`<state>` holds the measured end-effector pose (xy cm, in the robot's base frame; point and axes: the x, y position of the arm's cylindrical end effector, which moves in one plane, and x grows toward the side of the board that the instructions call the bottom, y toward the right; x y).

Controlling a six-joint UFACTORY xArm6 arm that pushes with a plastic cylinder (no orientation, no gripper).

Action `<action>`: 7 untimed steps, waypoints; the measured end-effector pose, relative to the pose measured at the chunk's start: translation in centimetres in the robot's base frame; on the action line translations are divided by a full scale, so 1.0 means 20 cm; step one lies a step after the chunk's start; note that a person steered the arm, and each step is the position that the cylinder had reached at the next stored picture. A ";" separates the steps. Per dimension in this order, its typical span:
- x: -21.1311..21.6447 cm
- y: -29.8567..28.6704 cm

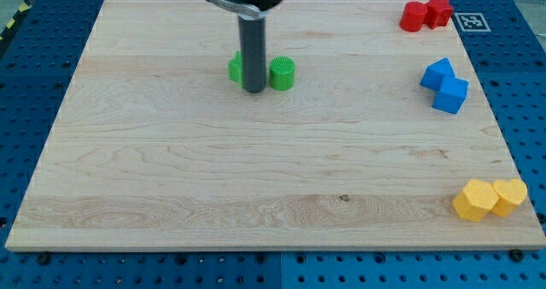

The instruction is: Move the green star left to the green circle

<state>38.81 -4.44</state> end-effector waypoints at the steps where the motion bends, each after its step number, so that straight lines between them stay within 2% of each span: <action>1: -0.02 -0.07; 7: 0.02 0.04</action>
<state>39.21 -3.63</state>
